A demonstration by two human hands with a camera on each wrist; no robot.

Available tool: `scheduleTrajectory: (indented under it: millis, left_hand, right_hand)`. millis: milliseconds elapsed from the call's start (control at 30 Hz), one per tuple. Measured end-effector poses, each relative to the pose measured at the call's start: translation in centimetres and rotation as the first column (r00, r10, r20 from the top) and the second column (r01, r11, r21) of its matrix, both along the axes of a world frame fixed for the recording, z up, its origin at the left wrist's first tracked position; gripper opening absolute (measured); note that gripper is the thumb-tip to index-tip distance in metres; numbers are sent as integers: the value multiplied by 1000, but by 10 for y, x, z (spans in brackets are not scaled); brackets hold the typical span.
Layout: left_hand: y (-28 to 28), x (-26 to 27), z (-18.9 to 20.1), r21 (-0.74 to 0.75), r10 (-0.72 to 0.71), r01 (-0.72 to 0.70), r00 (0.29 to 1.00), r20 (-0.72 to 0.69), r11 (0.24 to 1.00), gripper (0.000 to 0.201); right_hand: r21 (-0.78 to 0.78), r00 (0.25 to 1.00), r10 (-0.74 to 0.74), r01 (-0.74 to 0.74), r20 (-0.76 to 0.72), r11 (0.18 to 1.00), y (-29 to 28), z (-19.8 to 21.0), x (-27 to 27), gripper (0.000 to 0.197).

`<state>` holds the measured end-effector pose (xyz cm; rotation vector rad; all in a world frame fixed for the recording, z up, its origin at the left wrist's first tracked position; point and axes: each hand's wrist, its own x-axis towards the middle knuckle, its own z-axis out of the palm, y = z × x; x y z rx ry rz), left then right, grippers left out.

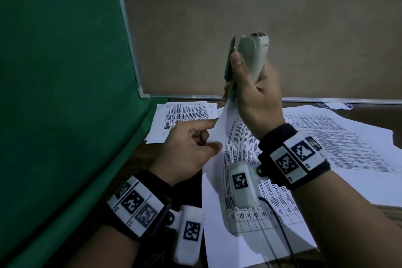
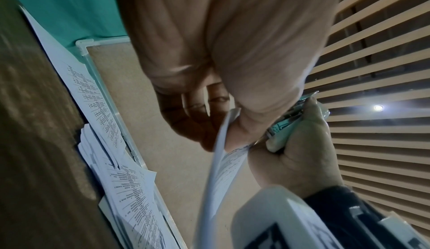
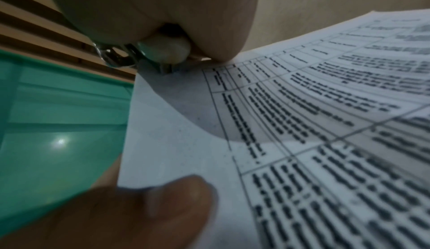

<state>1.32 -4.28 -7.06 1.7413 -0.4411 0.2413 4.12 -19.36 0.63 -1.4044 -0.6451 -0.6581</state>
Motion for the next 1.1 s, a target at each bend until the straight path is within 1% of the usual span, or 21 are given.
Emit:
scheduleTrajectory:
  millis: [67, 133, 200, 300, 333, 367, 433, 467, 500, 533, 600, 633, 667, 733, 767, 833, 933, 967, 1000, 1033, 1100]
  left_hand:
    - [0, 1, -1, 11, 20, -20, 1000, 13, 1000, 35]
    - [-3, -1, -1, 11, 28, -29, 999, 20, 1000, 45]
    - [-6, -3, 1, 23, 13, -13, 1000, 16, 1000, 47]
    - [-4, -4, 1, 67, -24, 26, 999, -33, 997, 24]
    - [-2, -4, 1, 104, -62, 70, 995, -77, 992, 19]
    - [1, -3, -2, 173, -91, 112, 988, -128, 979, 23]
    - [6, -5, -7, 390, -69, 151, 974, -217, 908, 46]
    - [6, -5, -10, 462, -39, 151, 970, -241, 874, 52]
    - [6, -5, -10, 478, -17, 136, 969, -246, 868, 51]
    - [7, -3, -11, 442, 10, 103, 970, -244, 891, 48]
    - [14, 4, -10, 249, 96, -27, 958, -269, 968, 51]
    - [19, 10, -10, 135, 159, -124, 946, -283, 983, 58]
    - [25, 15, -9, 49, 235, -231, 927, -291, 972, 62]
    - [39, 31, -6, 4, 375, -392, 878, -298, 920, 61]
    - [47, 40, -3, 38, 426, -436, 854, -299, 899, 61]
    - [66, 66, 4, 184, 519, -486, 816, -256, 854, 61]
    - [93, 107, 18, 415, 558, -479, 825, -88, 774, 42]
    - [100, 119, 22, 516, 553, -460, 833, -32, 722, 31]
    - [104, 125, 27, 648, 544, -416, 839, 3, 638, 20]
    - [105, 127, 32, 768, 531, -345, 847, 8, 540, 16]
    - [101, 128, 32, 915, 492, -149, 869, -59, 374, 36]
  right_hand:
    - [-7, 998, -51, 52, 28, 999, 0, -1, 1, 26]
    - [-22, 993, -108, 109, 50, 994, 1, -2, 1, 31]
    - [-17, 987, -149, 150, 55, 988, 3, -2, 0, 33]
    - [-35, 978, -193, 196, 79, 980, 3, -1, 3, 28]
    - [-42, 977, -194, 198, 89, 979, 2, 0, 4, 26]
    - [-41, 977, -192, 197, 95, 980, 1, -1, 5, 25]
    - [-11, 974, -208, 210, 89, 978, -2, -2, 5, 25]
    - [19, 972, -221, 220, 76, 975, -3, -2, 5, 25]
    - [62, 971, -231, 227, 66, 972, -5, -1, 4, 23]
    - [114, 967, -246, 238, 60, 964, -8, 0, 4, 20]
    - [232, 960, -277, 260, 40, 937, -17, 5, 8, 21]
    - [269, 961, -277, 263, 17, 927, -23, 7, 12, 26]
    - [277, 965, -262, 255, -12, 926, -29, 8, 15, 29]
    - [239, 979, -189, 201, -76, 950, -44, 4, 24, 26]
    - [215, 982, -134, 160, -129, 964, -51, -2, 29, 24]
    - [209, 959, -26, 88, -284, 974, -64, -16, 37, 27]
    - [251, 818, 61, 103, -572, 963, -88, -42, 43, 36]
    - [255, 761, 73, 124, -645, 959, -97, -51, 45, 37]
    - [251, 705, 79, 144, -705, 957, -106, -60, 45, 38]
    - [245, 655, 83, 160, -751, 956, -114, -69, 47, 38]
    - [252, 579, 108, 174, -808, 952, -127, -84, 49, 40]
